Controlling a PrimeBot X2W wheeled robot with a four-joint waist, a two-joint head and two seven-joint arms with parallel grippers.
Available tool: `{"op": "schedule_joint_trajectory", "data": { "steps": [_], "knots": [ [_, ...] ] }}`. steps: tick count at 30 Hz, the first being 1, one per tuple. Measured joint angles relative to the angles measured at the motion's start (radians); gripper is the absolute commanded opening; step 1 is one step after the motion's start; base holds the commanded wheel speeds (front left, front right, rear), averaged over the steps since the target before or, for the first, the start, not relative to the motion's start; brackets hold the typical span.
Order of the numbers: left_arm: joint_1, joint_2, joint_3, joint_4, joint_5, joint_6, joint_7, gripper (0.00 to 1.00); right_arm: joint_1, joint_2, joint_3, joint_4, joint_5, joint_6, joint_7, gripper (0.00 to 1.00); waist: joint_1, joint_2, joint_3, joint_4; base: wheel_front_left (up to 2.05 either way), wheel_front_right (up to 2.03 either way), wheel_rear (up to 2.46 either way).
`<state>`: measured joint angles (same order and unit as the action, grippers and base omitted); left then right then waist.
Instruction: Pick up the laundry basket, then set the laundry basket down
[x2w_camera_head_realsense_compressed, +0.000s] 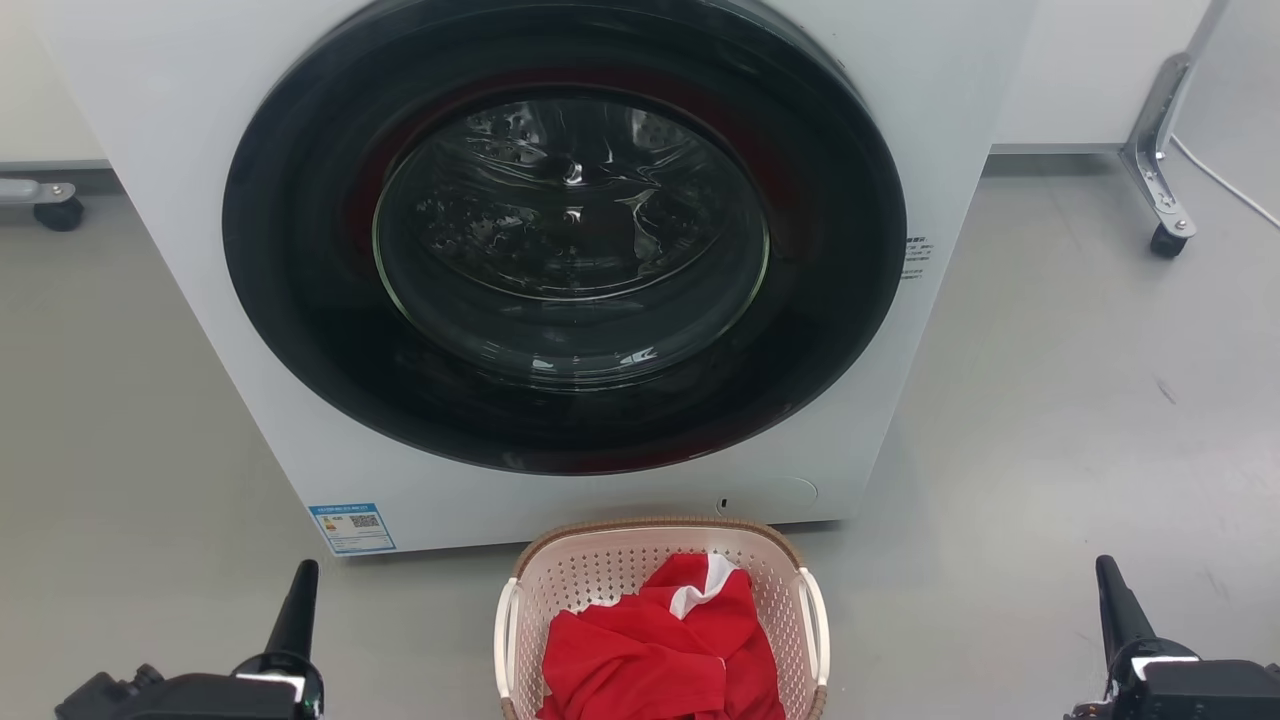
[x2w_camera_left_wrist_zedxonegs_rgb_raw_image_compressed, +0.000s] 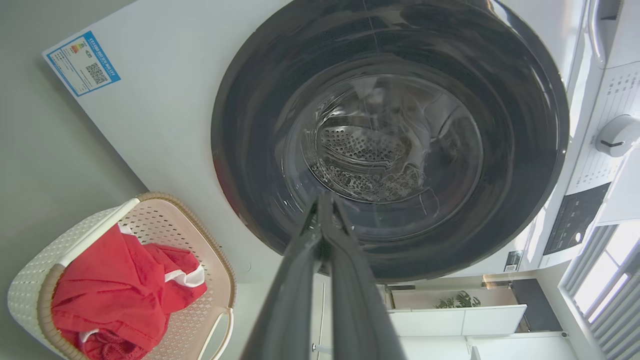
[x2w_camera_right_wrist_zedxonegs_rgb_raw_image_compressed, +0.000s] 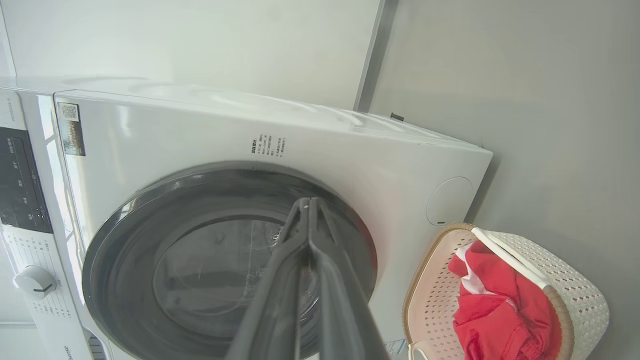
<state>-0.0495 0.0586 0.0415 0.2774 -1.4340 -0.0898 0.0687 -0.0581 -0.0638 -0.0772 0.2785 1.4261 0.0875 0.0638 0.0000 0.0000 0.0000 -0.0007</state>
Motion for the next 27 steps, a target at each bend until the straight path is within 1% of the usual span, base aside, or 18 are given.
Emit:
{"op": "schedule_joint_trajectory", "data": {
  "steps": [3,12,15,27],
  "knots": [
    [-0.01,-0.002,0.012,0.002,-0.029,-0.008,0.01,0.0,-0.009,0.003,-0.013,0.006,0.04,0.004,0.013,0.0,0.0,0.0,0.0,0.0,0.0,0.0,0.0],
    [-0.03,-0.014,0.048,0.014,-0.15,-0.03,0.043,0.0,-0.021,0.019,-0.053,0.019,0.165,0.032,0.047,0.0,0.0,0.0,0.002,0.001,0.0,0.0,0.0],
    [-0.03,-0.016,0.049,0.015,-0.166,-0.034,0.045,0.0,-0.027,0.02,-0.055,0.02,0.17,0.033,0.05,0.0,0.0,0.0,0.002,0.001,0.0,0.0,0.0],
    [-0.03,-0.017,0.049,0.016,-0.166,-0.034,0.045,0.0,-0.035,0.021,-0.056,0.02,0.17,0.033,0.05,0.0,0.0,0.0,0.002,0.001,0.0,0.0,0.0]
  ]
}}
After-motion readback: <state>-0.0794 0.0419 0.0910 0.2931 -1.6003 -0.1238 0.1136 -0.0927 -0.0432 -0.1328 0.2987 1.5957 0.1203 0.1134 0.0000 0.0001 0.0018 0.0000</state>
